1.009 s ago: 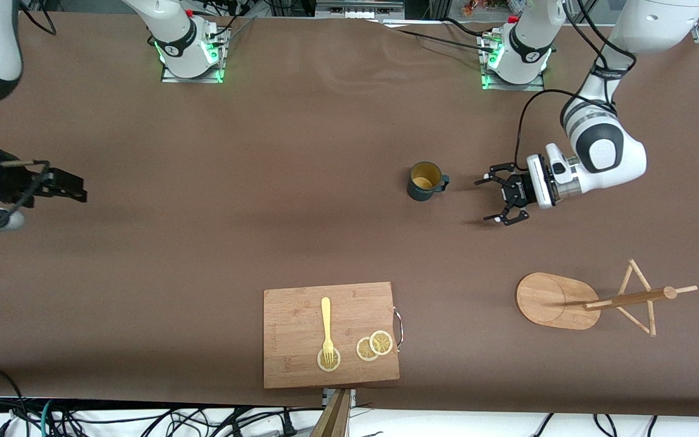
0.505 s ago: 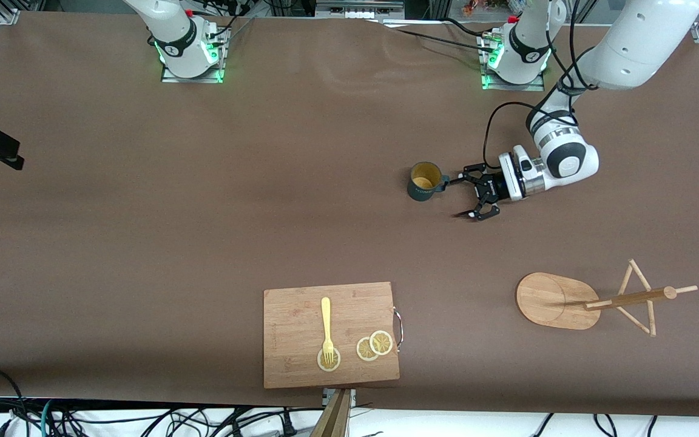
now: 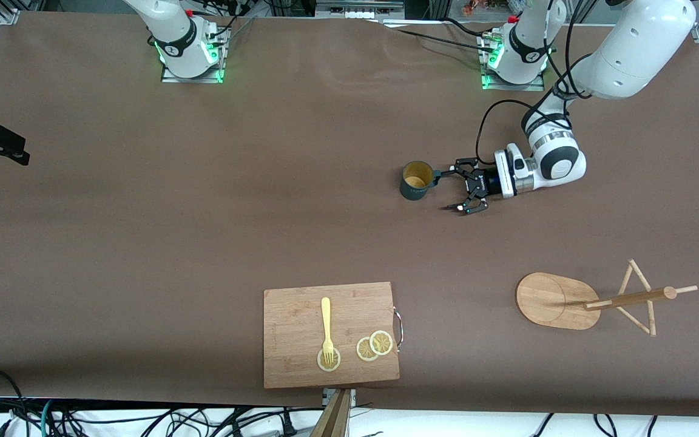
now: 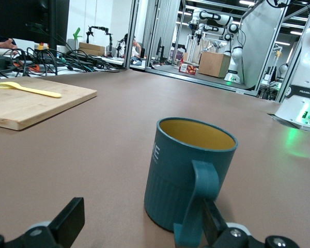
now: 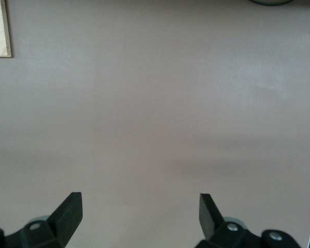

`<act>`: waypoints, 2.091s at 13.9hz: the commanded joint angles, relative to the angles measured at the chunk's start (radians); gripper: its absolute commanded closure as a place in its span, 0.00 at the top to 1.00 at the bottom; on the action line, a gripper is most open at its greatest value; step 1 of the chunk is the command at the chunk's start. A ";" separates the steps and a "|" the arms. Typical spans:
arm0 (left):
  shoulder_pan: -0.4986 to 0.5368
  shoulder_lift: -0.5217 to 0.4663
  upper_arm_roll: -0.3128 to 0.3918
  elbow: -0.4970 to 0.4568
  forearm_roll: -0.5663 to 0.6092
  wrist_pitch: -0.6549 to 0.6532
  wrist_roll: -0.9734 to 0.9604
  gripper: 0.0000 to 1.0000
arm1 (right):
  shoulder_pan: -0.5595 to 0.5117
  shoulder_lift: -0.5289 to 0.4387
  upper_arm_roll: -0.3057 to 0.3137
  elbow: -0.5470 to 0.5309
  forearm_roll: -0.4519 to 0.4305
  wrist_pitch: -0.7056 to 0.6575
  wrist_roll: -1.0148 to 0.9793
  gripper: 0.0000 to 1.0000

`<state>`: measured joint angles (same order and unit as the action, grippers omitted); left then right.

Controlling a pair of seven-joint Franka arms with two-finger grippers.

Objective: Pass cup and hang on rack
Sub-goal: 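Lower the left gripper onto the mug handle and close it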

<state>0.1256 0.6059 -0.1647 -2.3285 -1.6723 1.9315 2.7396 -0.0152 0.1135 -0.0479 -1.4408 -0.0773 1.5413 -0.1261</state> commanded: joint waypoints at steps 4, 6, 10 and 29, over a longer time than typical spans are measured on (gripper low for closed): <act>0.020 0.038 -0.022 -0.017 -0.004 -0.049 0.153 1.00 | -0.020 -0.040 0.016 -0.032 -0.006 -0.006 -0.072 1.00; 0.029 0.037 -0.042 -0.037 -0.006 -0.049 0.170 1.00 | -0.020 -0.029 0.013 -0.023 0.001 -0.029 -0.067 1.00; 0.031 0.035 -0.044 -0.087 -0.009 -0.052 0.192 1.00 | -0.031 -0.021 0.000 -0.021 0.068 -0.029 -0.060 1.00; 0.074 0.038 -0.085 -0.104 -0.132 -0.123 0.189 0.09 | -0.032 0.000 -0.003 0.005 0.079 -0.036 -0.053 1.00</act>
<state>0.1626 0.6364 -0.2386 -2.4065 -1.7552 1.8739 2.7678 -0.0350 0.1134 -0.0544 -1.4431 -0.0082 1.5177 -0.1698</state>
